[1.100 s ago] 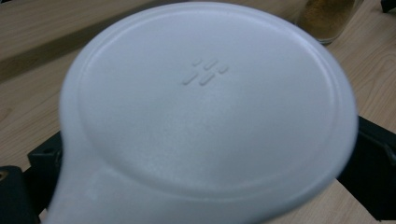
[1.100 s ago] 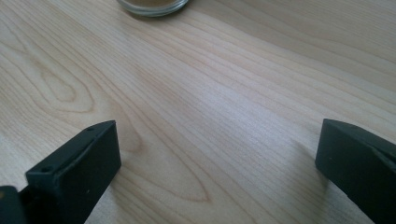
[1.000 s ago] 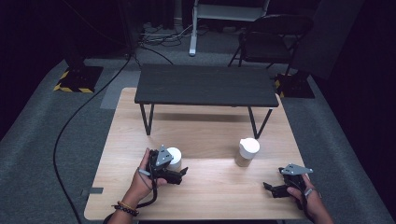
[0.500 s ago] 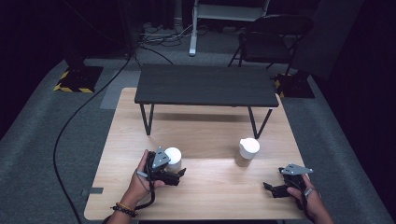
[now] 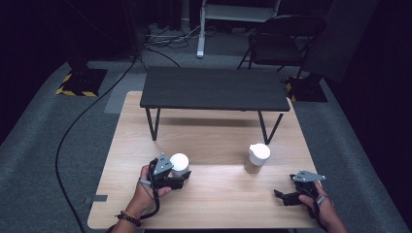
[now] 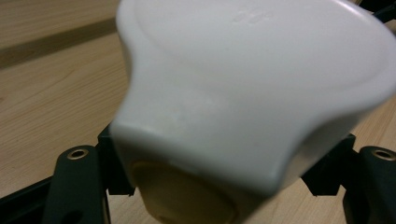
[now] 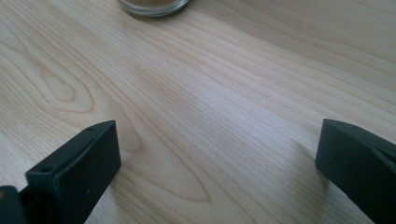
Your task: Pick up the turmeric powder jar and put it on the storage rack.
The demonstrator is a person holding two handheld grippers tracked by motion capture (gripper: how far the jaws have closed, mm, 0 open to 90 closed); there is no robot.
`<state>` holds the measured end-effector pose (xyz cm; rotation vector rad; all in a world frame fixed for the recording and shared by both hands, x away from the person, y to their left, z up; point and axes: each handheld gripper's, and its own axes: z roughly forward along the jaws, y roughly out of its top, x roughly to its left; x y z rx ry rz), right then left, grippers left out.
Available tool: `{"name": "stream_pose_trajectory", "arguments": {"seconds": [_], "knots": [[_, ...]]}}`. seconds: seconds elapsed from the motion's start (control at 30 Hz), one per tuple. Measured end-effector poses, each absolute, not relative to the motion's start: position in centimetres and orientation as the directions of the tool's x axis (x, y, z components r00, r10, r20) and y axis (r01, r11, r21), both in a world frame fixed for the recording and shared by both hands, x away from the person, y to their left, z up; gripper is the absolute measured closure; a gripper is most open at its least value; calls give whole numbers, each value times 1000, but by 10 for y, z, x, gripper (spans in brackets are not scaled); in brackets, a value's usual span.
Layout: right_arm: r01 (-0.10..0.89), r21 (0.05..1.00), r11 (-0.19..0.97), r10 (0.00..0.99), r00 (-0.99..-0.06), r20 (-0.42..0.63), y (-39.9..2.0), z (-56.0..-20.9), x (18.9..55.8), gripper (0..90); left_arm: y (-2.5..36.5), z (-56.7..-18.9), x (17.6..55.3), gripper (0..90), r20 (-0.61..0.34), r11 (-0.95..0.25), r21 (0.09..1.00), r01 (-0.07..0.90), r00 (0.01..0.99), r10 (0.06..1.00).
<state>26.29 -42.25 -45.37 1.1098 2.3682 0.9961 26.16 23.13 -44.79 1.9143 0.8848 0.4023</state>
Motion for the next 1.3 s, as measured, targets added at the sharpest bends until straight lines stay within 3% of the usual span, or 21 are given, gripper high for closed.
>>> {"name": "stream_pose_trajectory", "arguments": {"seconds": [0.5, 1.3], "knots": [[532, 718, 449, 771, -636, -10, -423, -454, 263, 0, 226, -439, 262, 307, -74, -309, 855, 417, 687, 723], [532, 718, 449, 771, -636, -10, -423, -454, 263, 0, 225, -410, 248, 308, -63, -255, 889, 380, 653, 755]]}}
